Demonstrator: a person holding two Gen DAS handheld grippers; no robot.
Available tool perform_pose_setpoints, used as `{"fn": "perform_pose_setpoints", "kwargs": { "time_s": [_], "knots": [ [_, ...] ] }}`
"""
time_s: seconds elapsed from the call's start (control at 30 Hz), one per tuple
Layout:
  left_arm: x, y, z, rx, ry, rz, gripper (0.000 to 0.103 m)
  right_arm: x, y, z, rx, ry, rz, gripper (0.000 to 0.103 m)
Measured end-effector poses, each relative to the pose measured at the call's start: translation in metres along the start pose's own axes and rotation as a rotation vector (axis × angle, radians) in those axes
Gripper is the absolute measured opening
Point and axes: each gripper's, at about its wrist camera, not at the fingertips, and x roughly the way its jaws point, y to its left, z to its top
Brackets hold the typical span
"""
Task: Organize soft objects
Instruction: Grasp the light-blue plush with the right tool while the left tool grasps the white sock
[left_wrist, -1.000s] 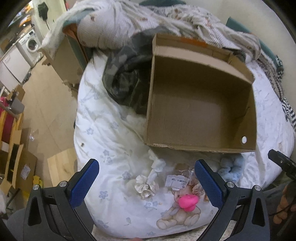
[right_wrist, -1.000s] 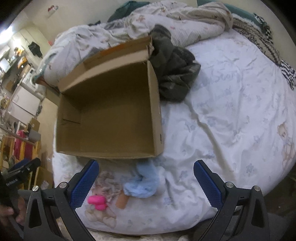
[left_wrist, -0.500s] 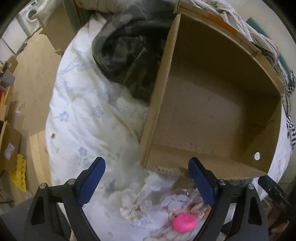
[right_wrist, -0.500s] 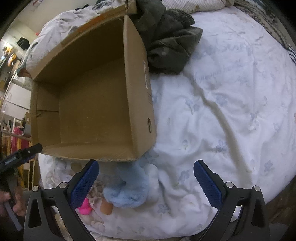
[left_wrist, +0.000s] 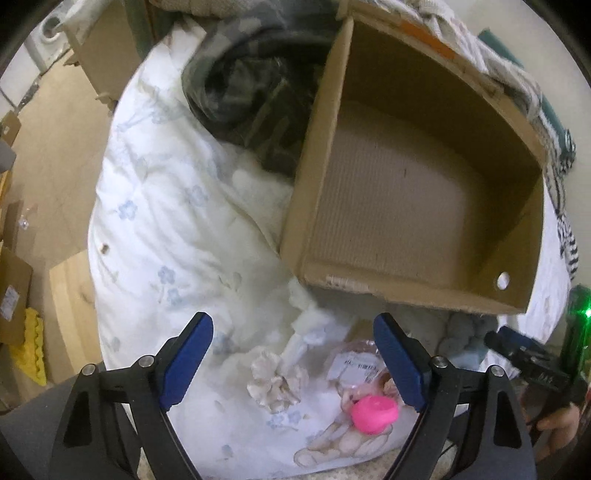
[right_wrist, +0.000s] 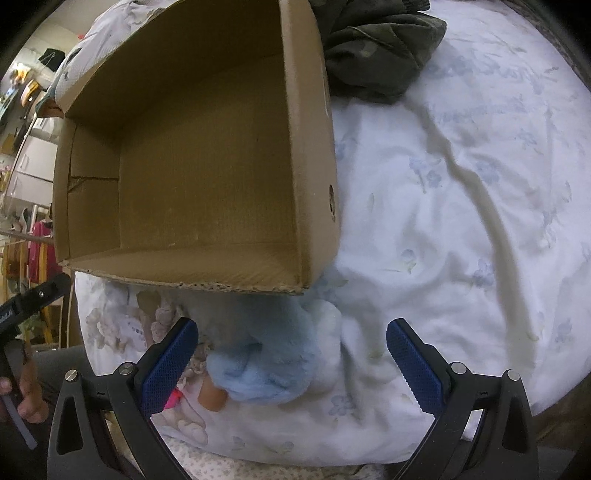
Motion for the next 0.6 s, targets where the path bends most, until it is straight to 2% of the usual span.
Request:
{"fn": "perform_pose_setpoints", "kwargs": {
  "time_s": [0.07,0.13,0.2,0.3,0.37,0.4,0.43,0.47,0.5,0.6],
  "knots": [
    [0.016,-0.003,-0.002,0.009,0.055,0.008,0.086,0.002,0.0,0.0,0.006,0.008,-0.001,0.103],
    [0.034,-0.005,-0.003,0.004,0.105,0.0,0.073,0.003,-0.004,0.001,0.025,0.024,0.001,0.103],
    [0.051,-0.01,-0.003,0.013,0.149,0.005,0.065,0.006,-0.005,0.004,0.037,0.033,0.008,0.103],
    [0.065,-0.014,-0.001,0.023,0.169,0.003,0.058,0.008,-0.006,0.007,0.048,0.033,0.014,0.103],
    [0.068,-0.015,-0.001,0.031,0.169,0.009,0.049,0.011,-0.006,0.007,0.047,0.039,0.02,0.102],
    [0.069,-0.015,-0.002,0.034,0.168,0.019,0.039,0.014,-0.006,0.008,0.042,0.05,0.022,0.092],
    [0.07,-0.014,-0.002,0.033,0.167,0.02,0.03,0.017,-0.006,0.008,0.037,0.064,0.022,0.087],
    [0.07,-0.013,-0.002,0.03,0.166,0.015,0.026,0.021,-0.005,0.007,0.034,0.078,0.019,0.076],
    [0.069,-0.011,-0.003,0.023,0.16,0.004,0.025,0.024,-0.004,0.007,0.031,0.089,0.015,0.06],
    [0.06,-0.008,-0.005,0.018,0.139,-0.012,0.024,0.024,-0.002,0.007,0.008,0.084,-0.005,0.039]
  ]
}}
